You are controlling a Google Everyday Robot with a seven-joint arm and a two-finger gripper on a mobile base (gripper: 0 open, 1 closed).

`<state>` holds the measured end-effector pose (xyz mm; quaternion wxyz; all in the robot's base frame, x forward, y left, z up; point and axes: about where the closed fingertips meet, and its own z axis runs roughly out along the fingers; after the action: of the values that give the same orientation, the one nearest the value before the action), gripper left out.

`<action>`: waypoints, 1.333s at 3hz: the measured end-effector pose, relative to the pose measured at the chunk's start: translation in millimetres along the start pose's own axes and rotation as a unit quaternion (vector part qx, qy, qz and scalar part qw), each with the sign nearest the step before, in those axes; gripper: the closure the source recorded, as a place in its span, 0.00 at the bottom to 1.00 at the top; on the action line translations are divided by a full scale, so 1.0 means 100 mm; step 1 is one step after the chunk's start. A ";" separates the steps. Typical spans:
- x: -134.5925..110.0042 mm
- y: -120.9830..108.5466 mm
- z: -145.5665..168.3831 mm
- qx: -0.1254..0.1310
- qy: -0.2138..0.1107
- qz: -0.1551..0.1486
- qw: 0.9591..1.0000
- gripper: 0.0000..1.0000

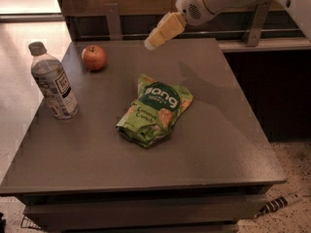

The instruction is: Pick apple

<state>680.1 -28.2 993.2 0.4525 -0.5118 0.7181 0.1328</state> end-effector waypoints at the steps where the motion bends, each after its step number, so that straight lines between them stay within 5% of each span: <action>1: -0.10 -0.01 0.65 -0.016 -0.032 -0.009 0.999 0.00; 3: -0.16 0.31 1.52 -0.074 -0.089 0.005 0.993 0.00; 4: -0.16 0.51 1.92 -0.112 -0.112 0.022 0.987 0.00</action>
Offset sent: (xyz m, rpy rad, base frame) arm 0.0679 0.1259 -0.0757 0.1939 -0.0344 0.1524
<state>736.1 129.5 884.9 0.4672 -0.5251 0.6545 0.2786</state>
